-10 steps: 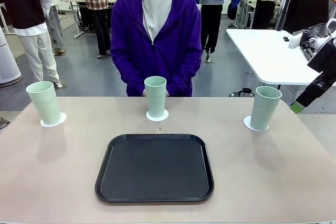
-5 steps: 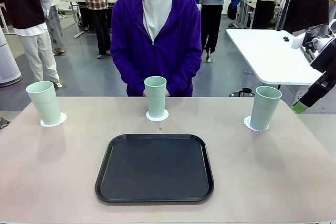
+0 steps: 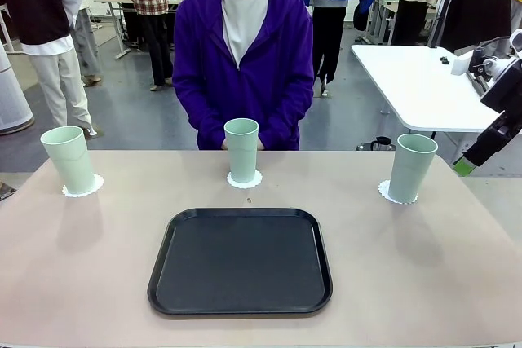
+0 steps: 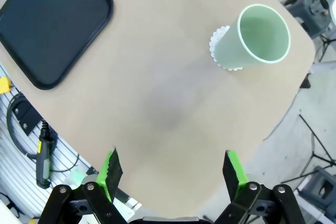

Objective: Place coasters on the table and set cups on them.
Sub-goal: Take one Reusable plastic cup from the Flat Tray and place it on a coaster set by the human.

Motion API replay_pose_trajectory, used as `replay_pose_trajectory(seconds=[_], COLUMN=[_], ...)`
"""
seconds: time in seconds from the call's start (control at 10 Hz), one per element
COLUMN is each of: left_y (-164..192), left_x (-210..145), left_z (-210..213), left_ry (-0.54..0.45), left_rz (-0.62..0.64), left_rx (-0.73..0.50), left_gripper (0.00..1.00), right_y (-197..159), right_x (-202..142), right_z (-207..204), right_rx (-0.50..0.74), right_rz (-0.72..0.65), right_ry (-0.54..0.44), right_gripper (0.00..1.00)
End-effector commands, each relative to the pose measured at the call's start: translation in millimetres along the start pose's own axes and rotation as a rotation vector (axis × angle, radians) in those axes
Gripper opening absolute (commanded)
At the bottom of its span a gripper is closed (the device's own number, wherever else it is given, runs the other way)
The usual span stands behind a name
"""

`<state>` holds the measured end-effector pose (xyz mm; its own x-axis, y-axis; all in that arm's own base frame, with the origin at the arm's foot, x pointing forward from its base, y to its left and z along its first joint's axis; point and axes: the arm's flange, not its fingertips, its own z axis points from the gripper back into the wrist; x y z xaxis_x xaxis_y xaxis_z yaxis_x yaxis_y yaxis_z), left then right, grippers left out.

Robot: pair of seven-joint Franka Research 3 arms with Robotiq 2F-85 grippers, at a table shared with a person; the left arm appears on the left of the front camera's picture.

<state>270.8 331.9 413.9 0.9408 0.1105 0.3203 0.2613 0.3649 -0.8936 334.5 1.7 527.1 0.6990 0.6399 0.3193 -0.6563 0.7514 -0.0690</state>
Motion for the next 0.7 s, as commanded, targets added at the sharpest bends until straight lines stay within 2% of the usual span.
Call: replay_pose_trajectory(seconds=[0.0, 0.3, 0.4, 0.6], left_y=[-2, -2, -2, -2], left_x=[-1, -1, -1, -1], left_z=[2, 2, 2, 2], left_ry=[-0.005, -0.005, -0.005, -0.005], left_rz=[-0.002, -0.002, -0.002, -0.002], left_rx=[-0.002, -0.002, -0.002, -0.002], left_gripper=[1.0, 1.0, 1.0, 1.0], right_y=[1, 0, -35, -101], right_x=[1, 0, -15, -36], right_z=[-1, 0, 5, 0], right_rx=[-0.026, 0.0, 0.139, 0.354], right_rz=[-0.016, -0.001, -0.156, -0.367], right_ry=[0.009, 0.0, -0.09, -0.212], right_gripper=[1.0, 1.0, 1.0, 1.0])
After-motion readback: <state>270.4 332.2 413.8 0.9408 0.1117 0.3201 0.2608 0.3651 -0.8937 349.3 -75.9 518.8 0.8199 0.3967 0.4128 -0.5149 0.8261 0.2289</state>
